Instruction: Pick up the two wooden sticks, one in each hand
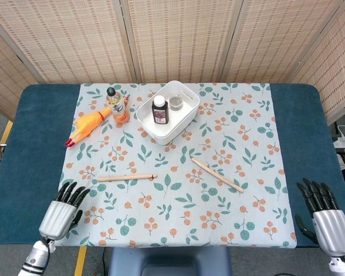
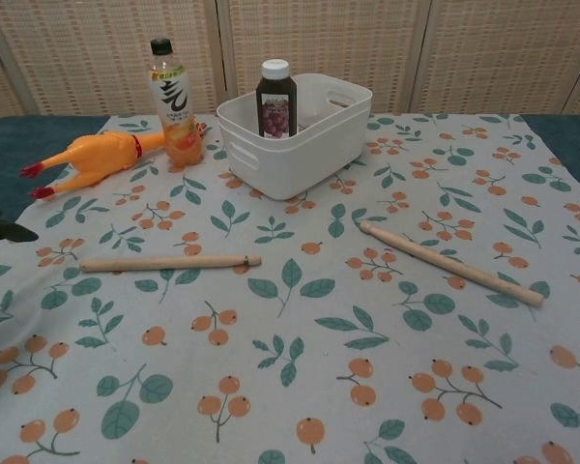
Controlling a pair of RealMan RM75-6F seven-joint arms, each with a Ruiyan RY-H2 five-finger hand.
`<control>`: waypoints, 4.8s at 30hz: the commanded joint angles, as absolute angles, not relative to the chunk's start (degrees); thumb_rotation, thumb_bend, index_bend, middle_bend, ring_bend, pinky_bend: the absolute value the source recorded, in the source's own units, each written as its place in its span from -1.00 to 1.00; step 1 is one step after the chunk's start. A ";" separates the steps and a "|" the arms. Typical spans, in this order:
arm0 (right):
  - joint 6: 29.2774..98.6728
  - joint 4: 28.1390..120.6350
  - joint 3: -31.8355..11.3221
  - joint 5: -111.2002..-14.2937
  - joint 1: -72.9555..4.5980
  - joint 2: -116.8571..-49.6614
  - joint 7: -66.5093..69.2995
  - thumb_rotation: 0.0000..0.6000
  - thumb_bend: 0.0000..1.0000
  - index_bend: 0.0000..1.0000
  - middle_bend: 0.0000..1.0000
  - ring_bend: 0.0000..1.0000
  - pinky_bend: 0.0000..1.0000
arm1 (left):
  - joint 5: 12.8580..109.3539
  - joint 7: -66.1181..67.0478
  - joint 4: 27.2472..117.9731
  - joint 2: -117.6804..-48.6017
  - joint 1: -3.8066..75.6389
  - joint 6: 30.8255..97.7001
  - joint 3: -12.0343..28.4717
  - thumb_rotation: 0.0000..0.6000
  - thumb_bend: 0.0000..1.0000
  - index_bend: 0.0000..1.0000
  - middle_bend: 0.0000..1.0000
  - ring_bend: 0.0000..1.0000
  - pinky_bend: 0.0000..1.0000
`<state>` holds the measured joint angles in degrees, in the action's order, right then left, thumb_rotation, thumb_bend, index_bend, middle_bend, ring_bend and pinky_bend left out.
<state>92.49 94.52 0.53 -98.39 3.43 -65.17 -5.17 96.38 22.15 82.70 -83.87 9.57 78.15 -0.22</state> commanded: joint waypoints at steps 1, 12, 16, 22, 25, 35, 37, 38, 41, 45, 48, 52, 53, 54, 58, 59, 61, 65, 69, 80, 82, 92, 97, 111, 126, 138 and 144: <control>91.40 95.50 -0.04 -97.91 2.60 -65.68 -6.34 1.00 -0.28 -1.00 -1.00 -1.00 -1.00 | 93.98 25.33 81.18 -87.30 12.37 74.36 1.60 1.00 -0.07 -0.64 -0.58 -0.81 -0.75; 86.26 95.86 -1.20 -95.10 -0.58 -67.32 -10.60 1.00 -0.28 -1.00 -1.00 -1.00 -1.00 | 90.55 25.63 74.20 -95.09 18.66 70.28 5.73 1.00 -0.07 -0.50 -0.40 -0.71 -0.72; 85.15 95.67 -1.37 -94.25 -1.29 -67.59 -11.59 1.00 -0.28 -1.00 -1.00 -1.00 -1.00 | 89.08 26.41 71.12 -97.11 20.29 69.20 6.65 1.00 -0.07 -0.50 -0.40 -0.70 -0.71; 83.85 95.09 -1.44 -92.98 -2.06 -68.01 -12.47 1.00 -0.28 -1.00 -1.00 -1.00 -1.00 | 86.74 25.68 64.66 -100.78 22.21 67.45 7.19 1.00 -0.07 -0.47 -0.39 -0.67 -0.70; 83.96 95.05 -1.66 -92.24 -2.11 -68.14 -12.53 1.00 -0.28 -1.00 -1.00 -1.00 -1.00 | 85.72 24.72 62.39 -102.38 22.83 66.91 7.27 1.00 -0.07 -0.43 -0.35 -0.65 -0.68; 83.99 94.85 -1.28 -91.41 -2.20 -67.77 -12.56 1.00 -0.28 -1.00 -1.00 -1.00 -1.00 | 85.15 27.19 56.71 -106.60 25.30 67.15 7.01 1.00 -0.07 -0.32 -0.25 -0.60 -0.67; 83.69 94.85 -1.31 -90.91 -2.29 -67.70 -12.69 1.00 -0.28 -1.00 -1.00 -1.00 -1.00 | 84.88 28.23 55.61 -107.38 25.57 67.35 7.05 1.00 -0.07 -0.28 -0.19 -0.57 -0.67; 83.57 94.86 -1.33 -90.65 -2.33 -67.62 -12.76 1.00 -0.28 -1.00 -1.00 -1.00 -1.00 | 84.72 28.73 54.90 -107.82 25.73 67.40 7.03 1.00 -0.07 -0.26 -0.18 -0.57 -0.67; 83.55 94.94 -1.29 -90.38 -2.37 -67.45 -12.73 1.00 -0.28 -1.00 -1.00 -1.00 -1.00 | 84.20 29.46 53.63 -108.53 26.09 67.14 6.99 1.00 -0.07 -0.18 -0.08 -0.52 -0.67; 83.84 95.03 -1.20 -90.29 -2.32 -67.31 -12.70 1.00 -0.28 -1.00 -1.00 -1.00 -1.00 | 83.77 29.62 52.53 -109.12 26.50 67.17 6.85 1.00 -0.07 -0.14 -0.03 -0.47 -0.67; 83.98 95.06 -1.18 -90.11 -2.30 -67.36 -12.83 1.00 -0.28 -1.00 -1.00 -1.00 -1.00 | 83.61 29.56 52.21 -109.29 26.73 67.17 6.63 1.00 -0.07 -0.11 -0.01 -0.46 -0.67; 83.98 95.05 -1.06 -90.00 -2.34 -67.56 -13.28 1.00 -0.28 -1.00 -1.00 -1.00 -1.00 | 84.34 28.60 51.73 -109.39 26.81 68.63 6.10 1.00 -0.06 0.05 0.12 -0.41 -0.67; 83.91 95.03 -1.04 -89.92 -2.38 -67.63 -13.44 1.00 -0.28 -1.00 -1.00 -1.00 -1.00 | 84.55 28.24 51.53 -109.45 26.81 68.99 5.95 1.00 -0.06 0.09 0.16 -0.39 -0.67; 83.79 95.01 -1.05 -89.79 -2.43 -67.73 -13.62 1.00 -0.28 -1.00 -1.00 -1.00 -1.00 | 84.76 27.79 51.27 -109.51 26.79 69.36 5.80 1.00 -0.05 0.14 0.21 -0.37 -0.67; 82.93 94.91 -1.26 -88.97 -2.91 -68.33 -14.73 1.00 -0.28 -1.00 -1.00 -1.00 -1.00 | 85.90 25.44 49.10 -110.14 26.80 71.09 5.14 1.00 0.01 0.39 0.48 -0.22 -0.67; 82.43 94.84 -1.41 -88.51 -3.18 -68.56 -15.16 1.00 -0.28 -1.00 -1.00 -1.00 -1.00 | 86.38 24.47 48.34 -110.33 26.77 71.78 4.85 1.00 0.02 0.42 0.52 -0.20 -0.67; 81.23 94.97 -1.72 -87.34 -3.71 -68.83 -15.94 1.00 -0.28 -1.00 -1.00 -1.00 -1.00 | 87.30 22.66 47.31 -110.54 26.73 72.96 4.33 1.00 0.09 0.53 0.61 -0.15 -0.67; 77.74 95.46 -2.96 -83.71 -5.56 -69.90 -18.78 1.00 -0.28 -1.00 -1.00 -1.00 -1.00 | 89.65 17.79 45.47 -110.47 26.42 76.56 3.14 1.00 0.11 0.60 0.67 -0.10 -0.68; 76.08 96.02 -4.00 -81.42 -7.00 -71.88 -21.94 1.00 -0.28 -1.00 -0.85 -1.00 -1.00 | 91.06 13.98 45.41 -109.66 25.97 78.98 2.29 1.00 0.11 0.61 0.68 -0.09 -0.68; 71.39 96.29 -7.93 -72.18 -13.19 -82.38 -36.86 1.00 -0.28 -0.71 -0.49 -1.00 -1.00 | 92.68 9.02 48.58 -105.26 24.30 82.96 0.99 1.00 0.11 0.61 0.68 -0.09 -0.68; 70.77 96.16 -8.33 -70.58 -14.28 -83.86 -39.13 1.00 -0.28 -0.70 -0.48 -1.00 -1.00 | 92.64 8.42 48.93 -104.82 24.12 83.08 0.95 1.00 0.11 0.61 0.68 -0.09 -0.68; 69.04 93.69 -9.78 -62.34 -19.70 -91.03 -48.75 1.00 -0.28 -0.62 -0.43 -1.00 -1.00 | 92.69 6.23 49.22 -103.33 23.89 83.53 1.08 1.00 0.11 0.61 0.68 -0.08 -0.69; 69.19 90.80 -10.55 -58.39 -21.91 -94.31 -52.41 1.00 -0.28 -0.56 -0.39 -0.99 -1.00 | 92.75 5.68 49.01 -102.98 23.84 83.52 1.03 1.00 0.11 0.61 0.69 -0.08 -0.69; 69.74 87.86 -9.16 -53.75 -25.49 -97.73 -56.10 1.00 -0.28 -0.33 -0.22 -0.87 -1.00 | 92.83 4.62 48.50 -102.58 23.73 83.16 0.78 1.00 0.11 0.61 0.69 -0.08 -0.69; 72.63 88.27 -7.52 -50.36 -27.25 -98.39 -61.01 1.00 -0.28 -0.26 -0.19 -0.82 -1.00 | 93.18 5.28 47.99 -102.90 23.46 83.68 0.58 1.00 0.11 0.61 0.70 -0.07 -0.70; 73.76 86.63 -7.24 -48.73 -29.16 -100.16 -63.38 1.00 -0.28 0.01 0.04 -0.56 -1.00 | 93.15 5.10 47.79 -102.78 23.41 83.72 0.66 1.00 0.11 0.62 0.70 -0.07 -0.70; 74.47 86.19 -6.70 -48.09 -29.48 -100.19 -64.40 1.00 -0.28 0.11 0.12 -0.46 -1.00 | 93.29 5.19 47.81 -102.71 23.36 83.81 0.54 1.00 0.11 0.62 0.70 -0.07 -0.70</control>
